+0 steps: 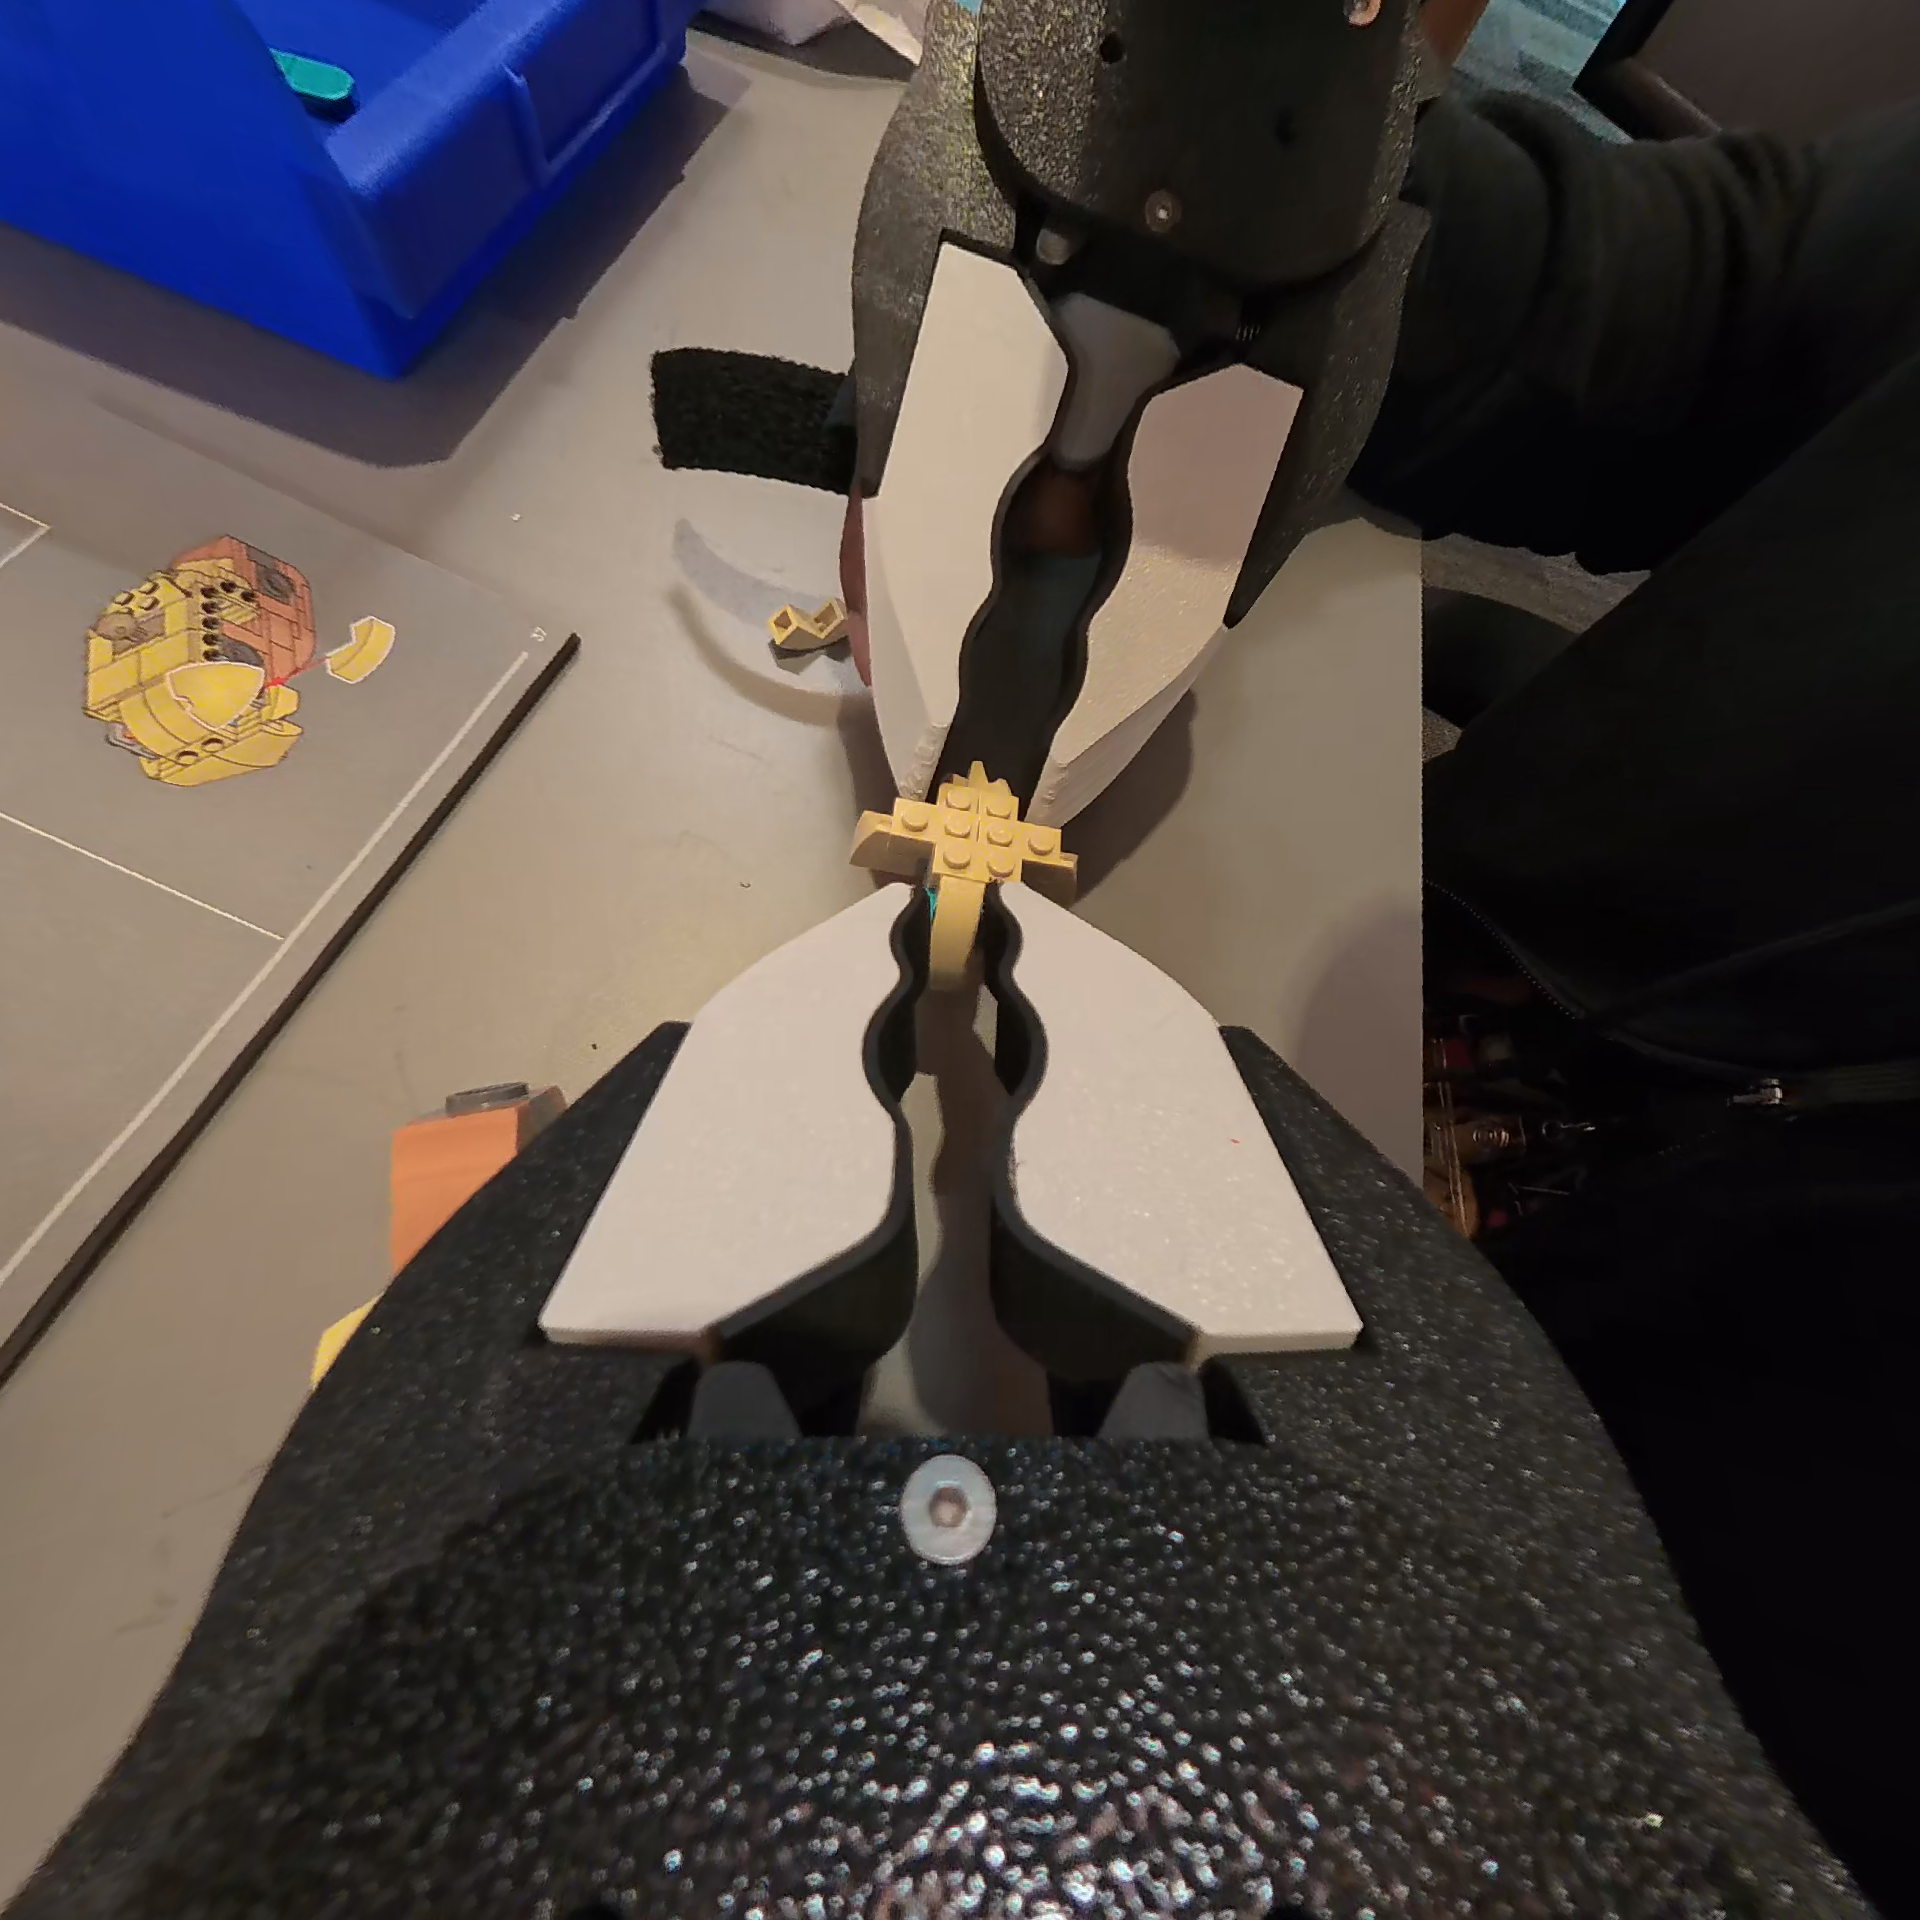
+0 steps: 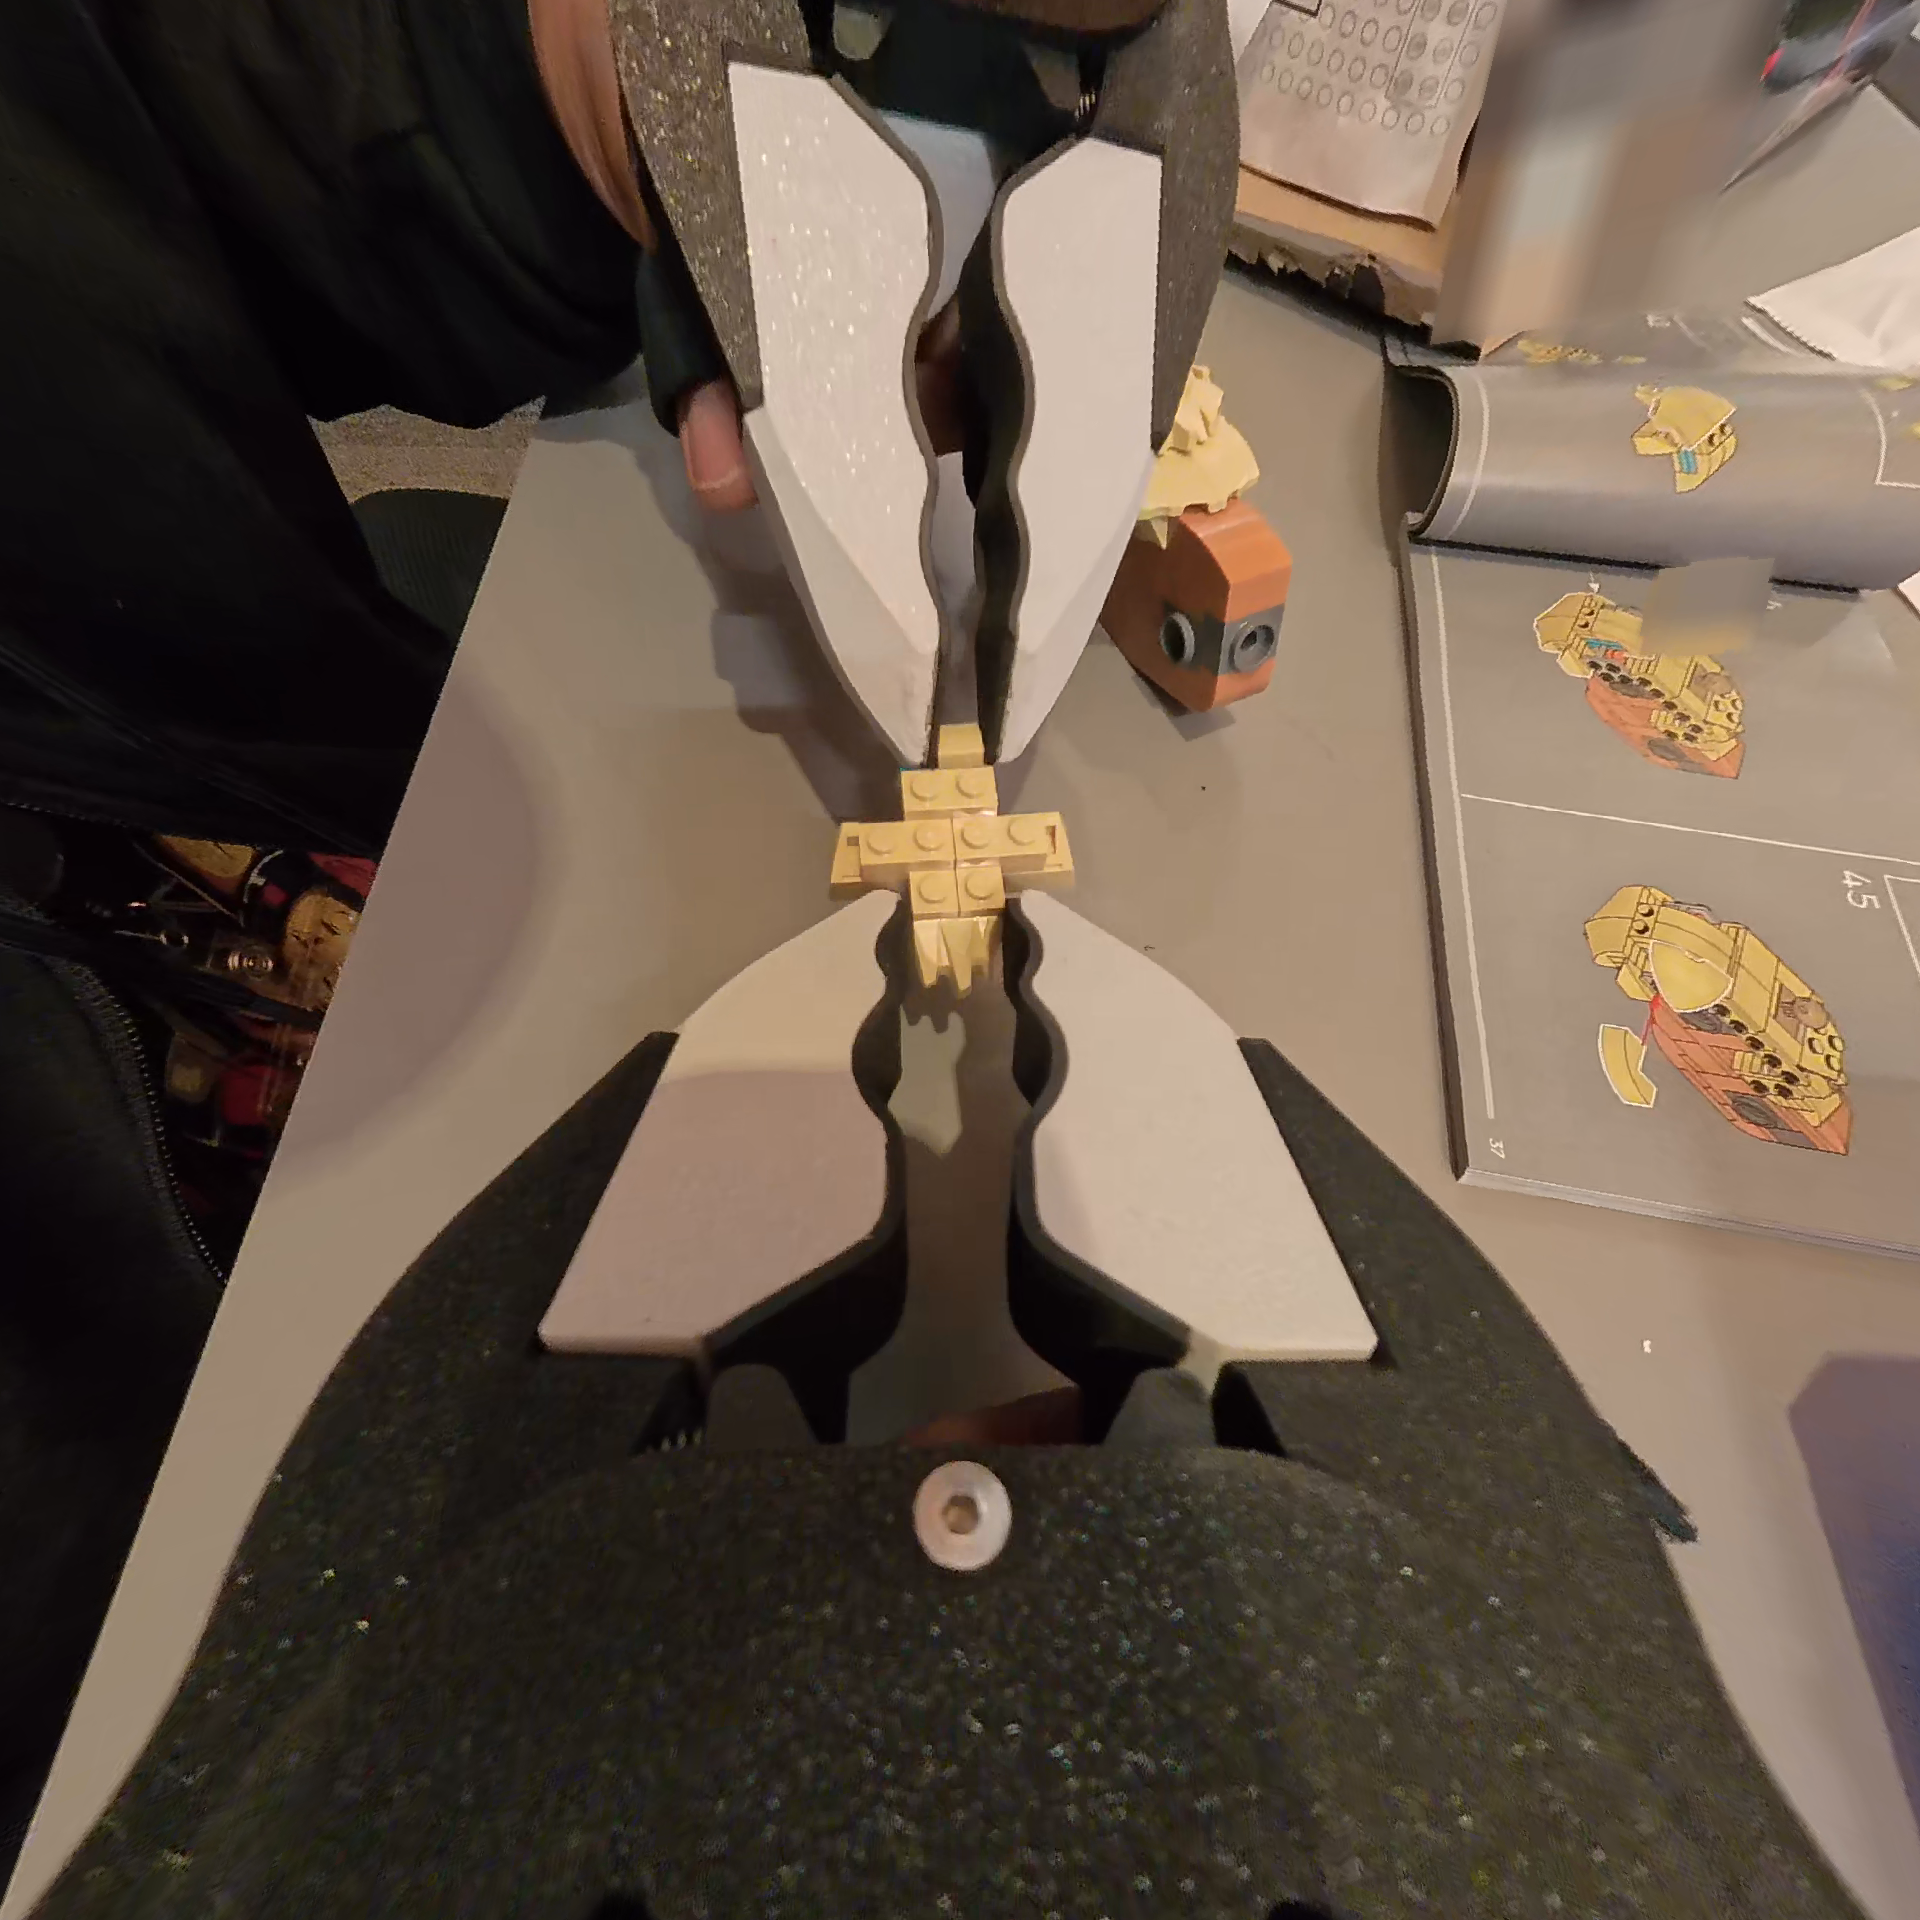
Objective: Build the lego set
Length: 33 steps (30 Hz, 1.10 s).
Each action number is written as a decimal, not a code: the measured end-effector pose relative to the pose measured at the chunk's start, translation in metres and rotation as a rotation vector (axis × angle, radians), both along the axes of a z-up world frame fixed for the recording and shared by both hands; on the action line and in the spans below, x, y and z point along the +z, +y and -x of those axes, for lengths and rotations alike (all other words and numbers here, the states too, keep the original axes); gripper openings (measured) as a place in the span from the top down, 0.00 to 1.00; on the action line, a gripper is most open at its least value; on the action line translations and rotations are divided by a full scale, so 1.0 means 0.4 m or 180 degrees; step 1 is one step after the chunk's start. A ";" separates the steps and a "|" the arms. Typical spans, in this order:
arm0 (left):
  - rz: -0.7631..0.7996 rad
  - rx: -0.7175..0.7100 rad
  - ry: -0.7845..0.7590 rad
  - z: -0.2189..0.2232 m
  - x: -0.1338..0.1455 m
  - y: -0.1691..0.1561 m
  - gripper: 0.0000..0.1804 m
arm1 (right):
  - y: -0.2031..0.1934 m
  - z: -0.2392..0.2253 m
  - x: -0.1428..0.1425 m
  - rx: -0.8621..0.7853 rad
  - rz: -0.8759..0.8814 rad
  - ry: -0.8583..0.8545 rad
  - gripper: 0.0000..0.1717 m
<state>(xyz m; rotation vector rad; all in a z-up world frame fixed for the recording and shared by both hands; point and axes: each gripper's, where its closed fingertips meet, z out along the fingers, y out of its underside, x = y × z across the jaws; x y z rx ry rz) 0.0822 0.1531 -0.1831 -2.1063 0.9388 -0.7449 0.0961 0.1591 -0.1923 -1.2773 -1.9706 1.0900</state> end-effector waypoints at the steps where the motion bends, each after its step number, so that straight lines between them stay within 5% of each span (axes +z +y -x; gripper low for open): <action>1: 0.0003 0.0000 -0.0003 0.000 0.000 0.000 0.95 | 0.000 0.000 0.001 0.0001 0.0000 0.0008 0.90; 33: 0.0133 -0.0198 -0.0701 -0.016 0.072 -0.025 0.94 | -0.029 0.001 0.067 0.0188 0.0035 0.0607 0.91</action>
